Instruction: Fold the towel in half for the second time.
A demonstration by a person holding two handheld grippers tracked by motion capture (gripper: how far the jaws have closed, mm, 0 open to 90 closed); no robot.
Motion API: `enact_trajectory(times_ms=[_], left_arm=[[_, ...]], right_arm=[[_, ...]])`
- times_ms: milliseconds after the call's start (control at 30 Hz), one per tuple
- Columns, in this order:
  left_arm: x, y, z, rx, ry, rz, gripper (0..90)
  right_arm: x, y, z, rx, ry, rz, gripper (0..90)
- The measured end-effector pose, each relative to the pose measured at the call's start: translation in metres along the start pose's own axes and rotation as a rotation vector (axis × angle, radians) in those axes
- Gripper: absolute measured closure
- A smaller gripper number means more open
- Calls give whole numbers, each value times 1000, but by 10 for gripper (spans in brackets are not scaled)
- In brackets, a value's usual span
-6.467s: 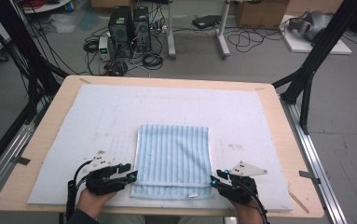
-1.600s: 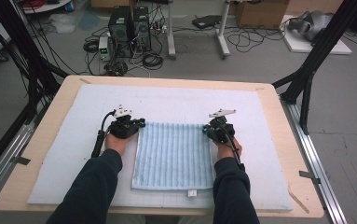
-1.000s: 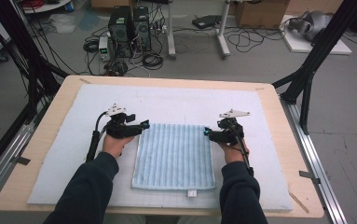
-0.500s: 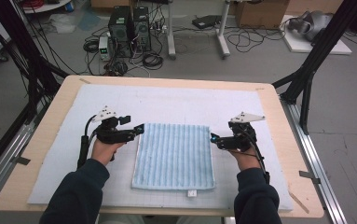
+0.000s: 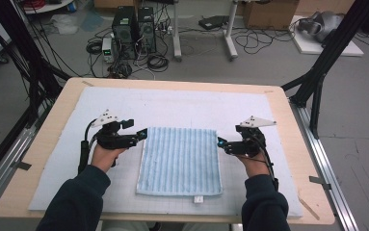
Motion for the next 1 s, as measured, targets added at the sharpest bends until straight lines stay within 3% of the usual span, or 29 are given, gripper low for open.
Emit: enact_trajectory(times_ms=[167,333,533,633,900,1000], left_arm=[[4,0,1,-5,19,14,231],[13,-4,8,13,29,-13,256],[27,-9,24,69,49,-32,284],[34,-8,31,65,51,-48,305],[55,-20,48,138,106,-93,310],[60,-30,53,189,119,-101,360]], right_arm=[[1,0,4,-1,8,5,116],[0,0,12,22,8,12,116],[0,-3,31,78,-1,16,118],[2,-2,37,100,-2,15,120],[2,5,47,120,-1,22,163],[0,4,50,127,-8,27,175]])
Point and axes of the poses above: each handheld gripper's, and its own axes: z roughly forward along the jaws, y roughly out of its top, x roughly to its left, the point moved 6 cm from there along z, roughly forward along the jaws, and after that the axes turned 14 degrees about -y, right-handed, at the moved point
